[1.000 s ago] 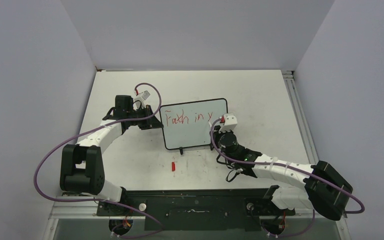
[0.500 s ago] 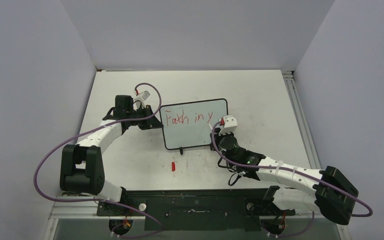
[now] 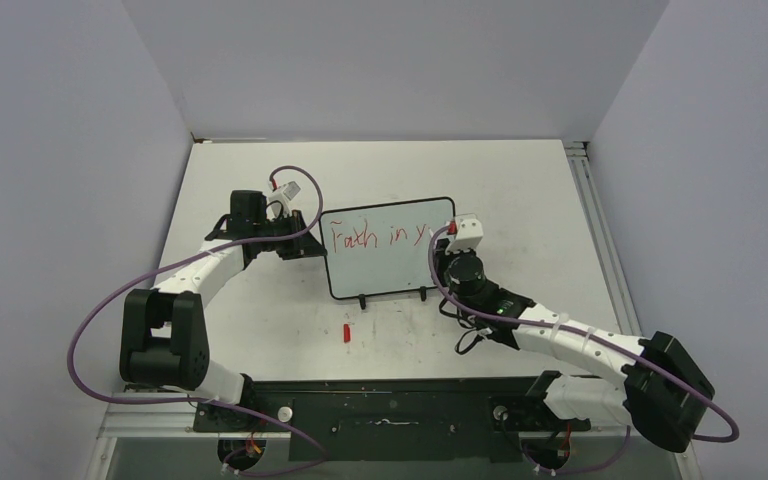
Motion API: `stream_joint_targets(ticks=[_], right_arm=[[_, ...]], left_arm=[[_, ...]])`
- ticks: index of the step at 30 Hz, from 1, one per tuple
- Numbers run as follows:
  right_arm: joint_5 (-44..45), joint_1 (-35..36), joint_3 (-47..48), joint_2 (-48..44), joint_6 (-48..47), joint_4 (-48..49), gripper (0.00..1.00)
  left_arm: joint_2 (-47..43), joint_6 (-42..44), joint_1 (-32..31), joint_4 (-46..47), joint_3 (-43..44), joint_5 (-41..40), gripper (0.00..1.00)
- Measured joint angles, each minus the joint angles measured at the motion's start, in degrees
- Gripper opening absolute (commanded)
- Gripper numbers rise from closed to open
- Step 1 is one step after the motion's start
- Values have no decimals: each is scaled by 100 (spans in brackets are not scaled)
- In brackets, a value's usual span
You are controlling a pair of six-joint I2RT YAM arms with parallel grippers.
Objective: Write a sentence on the whiteboard
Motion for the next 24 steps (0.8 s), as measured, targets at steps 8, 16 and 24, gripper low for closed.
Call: stream_joint_targets(ticks=[8,16,24], right_arm=[[-127,-101,24,129,-87,107,5],[-177,-195,37,256,-109,197,5],[-284,-210,74,372,-125,326,5]], left_arm=[[0,4,0,0,0,0,5],[0,13,0,-2,0,-2,5],[0,24,-11,-17,0,0,5]])
